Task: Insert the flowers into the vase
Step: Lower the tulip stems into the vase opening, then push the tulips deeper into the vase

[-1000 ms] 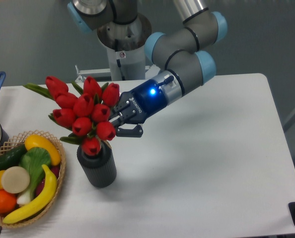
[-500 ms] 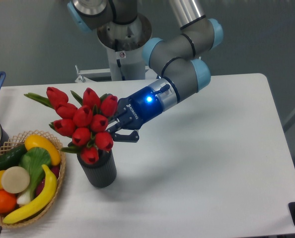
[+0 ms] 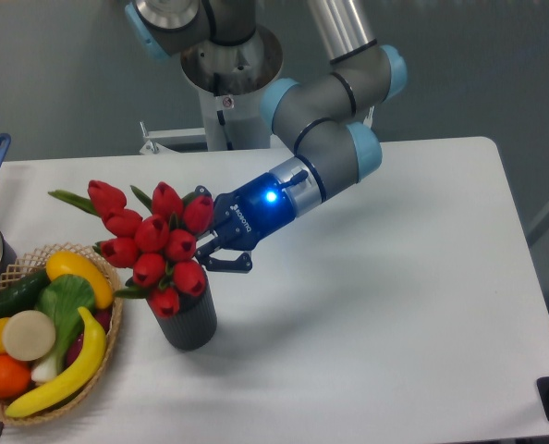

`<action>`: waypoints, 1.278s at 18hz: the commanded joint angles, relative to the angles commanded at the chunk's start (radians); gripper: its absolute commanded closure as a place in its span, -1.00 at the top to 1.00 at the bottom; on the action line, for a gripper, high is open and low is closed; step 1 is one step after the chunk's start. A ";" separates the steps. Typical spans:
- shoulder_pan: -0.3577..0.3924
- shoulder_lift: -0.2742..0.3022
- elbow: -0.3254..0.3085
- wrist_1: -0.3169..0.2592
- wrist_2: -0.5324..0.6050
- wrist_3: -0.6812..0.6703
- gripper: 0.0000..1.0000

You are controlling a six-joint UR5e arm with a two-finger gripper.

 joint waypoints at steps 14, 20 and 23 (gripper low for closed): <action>-0.017 -0.022 -0.045 0.005 0.061 0.045 -0.71; -0.021 -0.037 -0.045 0.006 0.087 0.046 -0.71; -0.021 -0.037 -0.045 0.006 0.089 0.046 -0.68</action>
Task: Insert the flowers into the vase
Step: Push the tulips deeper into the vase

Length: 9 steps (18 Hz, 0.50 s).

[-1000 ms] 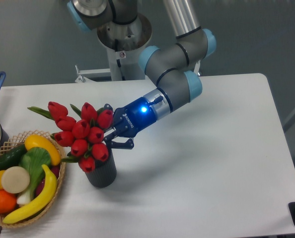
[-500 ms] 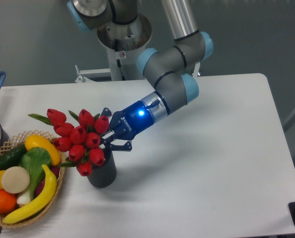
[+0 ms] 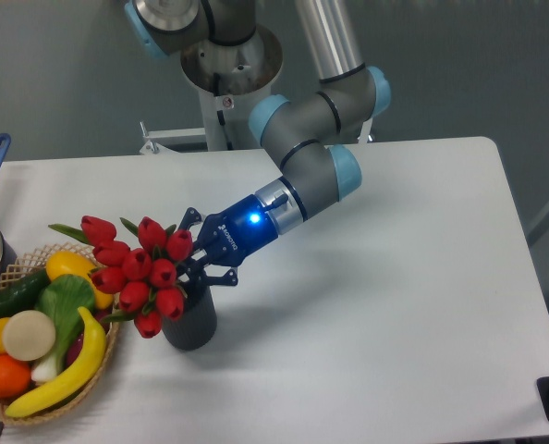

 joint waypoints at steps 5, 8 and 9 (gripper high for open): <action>0.002 -0.002 0.003 0.002 0.000 0.000 -0.50; 0.006 0.002 0.006 0.002 -0.002 0.002 -0.18; 0.008 0.002 0.006 0.002 -0.002 0.002 -0.05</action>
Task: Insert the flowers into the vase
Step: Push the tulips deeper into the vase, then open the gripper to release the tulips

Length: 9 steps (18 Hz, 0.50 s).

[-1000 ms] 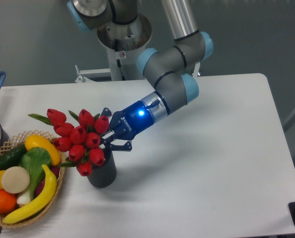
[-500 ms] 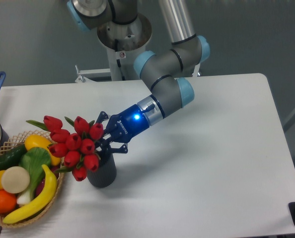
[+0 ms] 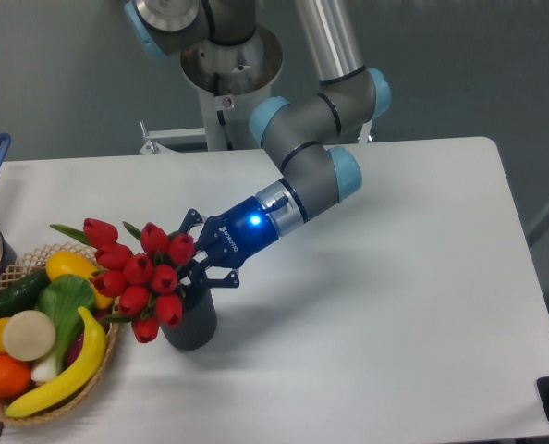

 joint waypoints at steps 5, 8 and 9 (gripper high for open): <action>0.006 0.003 -0.005 -0.002 0.002 0.043 0.16; 0.008 0.003 -0.005 -0.002 0.000 0.043 0.26; 0.012 0.005 -0.005 -0.002 0.000 0.044 0.38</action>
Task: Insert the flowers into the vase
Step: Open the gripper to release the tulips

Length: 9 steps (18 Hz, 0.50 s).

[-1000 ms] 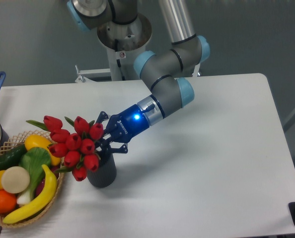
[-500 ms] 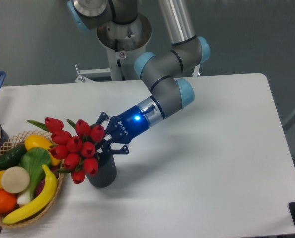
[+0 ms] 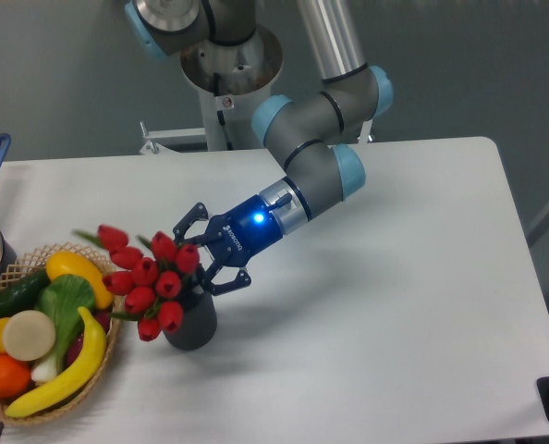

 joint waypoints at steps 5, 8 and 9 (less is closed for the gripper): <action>0.034 0.052 -0.020 -0.002 0.003 0.020 1.00; 0.060 0.098 -0.028 -0.002 0.101 0.057 1.00; 0.066 0.113 -0.029 -0.002 0.133 0.069 1.00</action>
